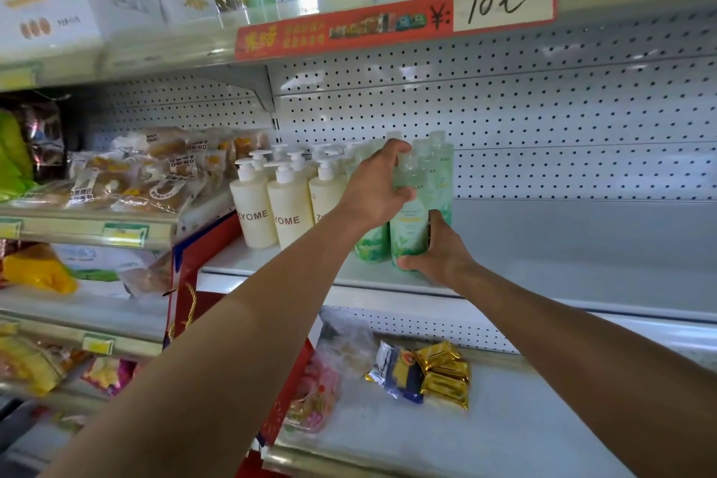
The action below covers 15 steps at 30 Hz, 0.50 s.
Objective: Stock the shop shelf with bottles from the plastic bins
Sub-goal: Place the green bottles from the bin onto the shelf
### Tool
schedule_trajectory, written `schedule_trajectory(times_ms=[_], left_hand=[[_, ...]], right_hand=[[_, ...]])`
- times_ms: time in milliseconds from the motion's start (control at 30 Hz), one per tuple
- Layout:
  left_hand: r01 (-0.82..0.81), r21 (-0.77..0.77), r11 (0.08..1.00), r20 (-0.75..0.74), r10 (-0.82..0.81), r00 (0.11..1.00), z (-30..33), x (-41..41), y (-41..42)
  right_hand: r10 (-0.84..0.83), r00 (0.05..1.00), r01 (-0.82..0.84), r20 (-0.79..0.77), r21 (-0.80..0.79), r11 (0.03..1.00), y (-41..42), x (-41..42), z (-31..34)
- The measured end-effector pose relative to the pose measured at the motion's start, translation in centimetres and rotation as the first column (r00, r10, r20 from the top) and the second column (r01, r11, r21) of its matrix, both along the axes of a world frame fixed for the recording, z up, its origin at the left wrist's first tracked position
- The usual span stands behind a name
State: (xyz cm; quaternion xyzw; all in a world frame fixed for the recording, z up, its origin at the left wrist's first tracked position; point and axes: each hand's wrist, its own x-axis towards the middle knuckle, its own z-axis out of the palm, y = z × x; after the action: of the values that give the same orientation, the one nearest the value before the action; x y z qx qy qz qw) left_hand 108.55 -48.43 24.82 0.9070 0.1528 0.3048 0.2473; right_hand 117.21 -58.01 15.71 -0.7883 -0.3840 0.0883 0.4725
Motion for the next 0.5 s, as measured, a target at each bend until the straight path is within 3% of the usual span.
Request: schedule_trajectory(times_ms=[367, 500], left_hand=[[-0.042, 0.062, 0.997, -0.059, 0.046, 0.997, 0.5, 0.0, -0.9], [-0.127, 0.208, 0.970, -0.087, 0.147, 0.985, 0.6, 0.3, -1.2]], right_hand=[[-0.002, 1.000, 0.001, -0.009, -0.081, 0.997, 0.0, -0.2, 0.7], [-0.013, 0.999, 0.023, 0.051, -0.202, 0.979, -0.4, -0.4, 1.6]])
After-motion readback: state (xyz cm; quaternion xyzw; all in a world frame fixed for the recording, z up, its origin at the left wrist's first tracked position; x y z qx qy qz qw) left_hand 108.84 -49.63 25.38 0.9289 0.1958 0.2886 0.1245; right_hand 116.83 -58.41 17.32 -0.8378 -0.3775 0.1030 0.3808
